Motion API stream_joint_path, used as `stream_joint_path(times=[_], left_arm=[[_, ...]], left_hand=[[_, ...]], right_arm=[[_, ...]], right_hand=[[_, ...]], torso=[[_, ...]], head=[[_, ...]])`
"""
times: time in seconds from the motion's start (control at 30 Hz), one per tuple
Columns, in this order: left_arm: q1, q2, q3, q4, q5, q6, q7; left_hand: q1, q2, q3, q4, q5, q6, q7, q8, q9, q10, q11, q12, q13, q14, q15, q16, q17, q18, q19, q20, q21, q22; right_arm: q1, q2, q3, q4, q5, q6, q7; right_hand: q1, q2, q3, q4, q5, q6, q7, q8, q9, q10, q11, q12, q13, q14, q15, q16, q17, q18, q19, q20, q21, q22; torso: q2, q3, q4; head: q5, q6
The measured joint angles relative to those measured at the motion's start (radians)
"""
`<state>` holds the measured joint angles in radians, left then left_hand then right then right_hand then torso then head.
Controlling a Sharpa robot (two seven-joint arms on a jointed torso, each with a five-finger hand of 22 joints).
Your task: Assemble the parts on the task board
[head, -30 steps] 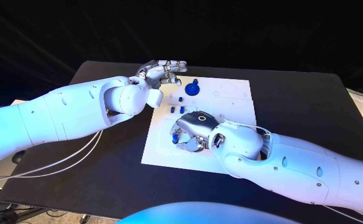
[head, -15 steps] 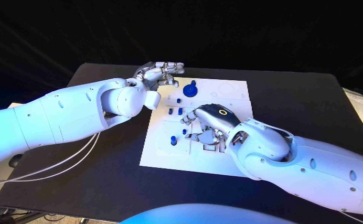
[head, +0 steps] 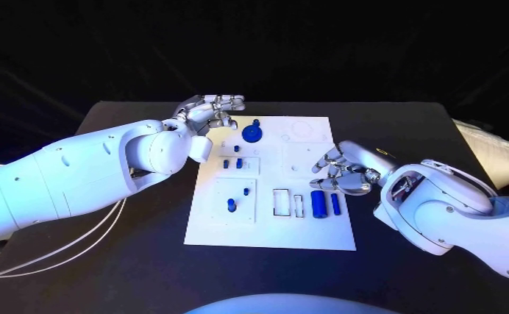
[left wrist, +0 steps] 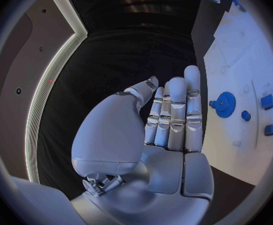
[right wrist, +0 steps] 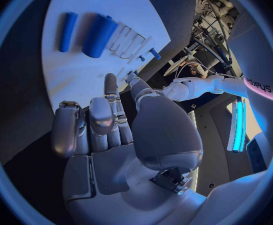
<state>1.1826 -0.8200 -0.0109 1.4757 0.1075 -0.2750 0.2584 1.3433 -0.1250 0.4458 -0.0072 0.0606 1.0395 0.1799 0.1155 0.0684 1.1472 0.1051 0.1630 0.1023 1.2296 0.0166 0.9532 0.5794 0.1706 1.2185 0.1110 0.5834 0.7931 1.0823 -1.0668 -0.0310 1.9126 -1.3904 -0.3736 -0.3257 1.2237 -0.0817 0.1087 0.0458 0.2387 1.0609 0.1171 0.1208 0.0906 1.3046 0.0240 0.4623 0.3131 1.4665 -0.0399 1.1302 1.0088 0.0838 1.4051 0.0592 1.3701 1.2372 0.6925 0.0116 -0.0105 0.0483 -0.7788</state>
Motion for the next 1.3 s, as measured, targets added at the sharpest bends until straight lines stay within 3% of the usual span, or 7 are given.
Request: stream_joint_path(times=[0.17,0.37,0.6,1.0,1.3], left_arm=[[0.000,-0.001,0.000,0.002,0.000,0.000,0.000],[0.000,0.000,0.000,0.003,-0.001,0.001,-0.001],[-0.001,0.000,-0.001,0.003,-0.001,0.002,-0.001],[-0.001,-0.001,-0.001,0.003,-0.001,0.003,-0.002],[-0.001,-0.003,-0.001,0.003,-0.001,0.005,-0.004]], left_hand=[[0.000,0.000,0.000,0.000,0.000,0.000,0.000,0.000,0.000,0.000,0.000,0.000,0.000,0.000,0.000,0.000,0.000,0.000,0.000,0.000,0.000,0.000],[0.000,0.000,0.000,0.000,0.000,0.000,0.000,0.000,0.000,0.000,0.000,0.000,0.000,0.000,0.000,0.000,0.000,0.000,0.000,0.000,0.000,0.000],[0.000,0.000,0.000,0.000,0.000,0.000,0.000,0.000,0.000,0.000,0.000,0.000,0.000,0.000,0.000,0.000,0.000,0.000,0.000,0.000,0.000,0.000],[0.000,0.000,0.000,0.000,0.000,0.000,0.000,0.000,0.000,0.000,0.000,0.000,0.000,0.000,0.000,0.000,0.000,0.000,0.000,0.000,0.000,-0.001],[0.000,0.000,-0.003,0.003,0.000,-0.004,0.004,0.000,0.000,0.000,0.000,0.006,0.000,-0.003,0.003,-0.005,-0.002,0.000,0.000,0.000,-0.005,-0.001]], right_arm=[[-0.009,-0.027,-0.008,-0.001,0.023,0.022,-0.052],[-0.023,-0.027,-0.013,-0.003,0.025,0.046,-0.104],[-0.031,-0.001,-0.014,-0.010,0.004,0.067,-0.145],[-0.050,0.046,-0.014,-0.035,-0.036,0.104,-0.182],[-0.066,0.089,-0.011,-0.058,-0.070,0.126,-0.196]], right_hand=[[0.006,0.006,-0.073,0.053,0.033,-0.015,-0.006,0.034,0.012,-0.102,0.003,0.179,0.207,0.000,0.000,0.076,0.082,0.000,0.002,0.000,0.021,0.031],[0.013,0.016,-0.132,0.109,0.044,-0.019,-0.009,0.065,0.023,-0.111,0.006,0.339,0.397,0.000,0.000,0.132,0.147,0.000,0.002,0.000,0.032,0.051],[0.009,0.031,-0.170,0.146,0.048,-0.023,-0.005,0.080,0.029,-0.112,0.006,0.370,0.449,0.000,0.000,0.139,0.161,0.000,0.006,0.004,0.036,0.061],[0.013,0.034,-0.214,0.190,0.048,-0.026,-0.009,0.096,0.036,-0.099,0.004,0.439,0.537,0.000,0.000,0.148,0.168,0.000,0.006,0.004,0.043,0.064],[0.013,0.034,-0.229,0.205,0.043,-0.032,-0.010,0.107,0.041,-0.099,0.004,0.449,0.558,0.000,0.000,0.148,0.169,0.000,0.006,0.004,0.043,0.065]], torso=[[-0.002,0.0001,-0.0080],[-0.003,0.0006,-0.0124],[-0.003,0.0000,-0.0124],[-0.002,-0.0006,-0.0150],[-0.002,-0.0006,-0.0145]], head=[[-0.008,0.002],[-0.011,0.004],[-0.009,0.001],[-0.004,-0.003],[-0.002,-0.007]])
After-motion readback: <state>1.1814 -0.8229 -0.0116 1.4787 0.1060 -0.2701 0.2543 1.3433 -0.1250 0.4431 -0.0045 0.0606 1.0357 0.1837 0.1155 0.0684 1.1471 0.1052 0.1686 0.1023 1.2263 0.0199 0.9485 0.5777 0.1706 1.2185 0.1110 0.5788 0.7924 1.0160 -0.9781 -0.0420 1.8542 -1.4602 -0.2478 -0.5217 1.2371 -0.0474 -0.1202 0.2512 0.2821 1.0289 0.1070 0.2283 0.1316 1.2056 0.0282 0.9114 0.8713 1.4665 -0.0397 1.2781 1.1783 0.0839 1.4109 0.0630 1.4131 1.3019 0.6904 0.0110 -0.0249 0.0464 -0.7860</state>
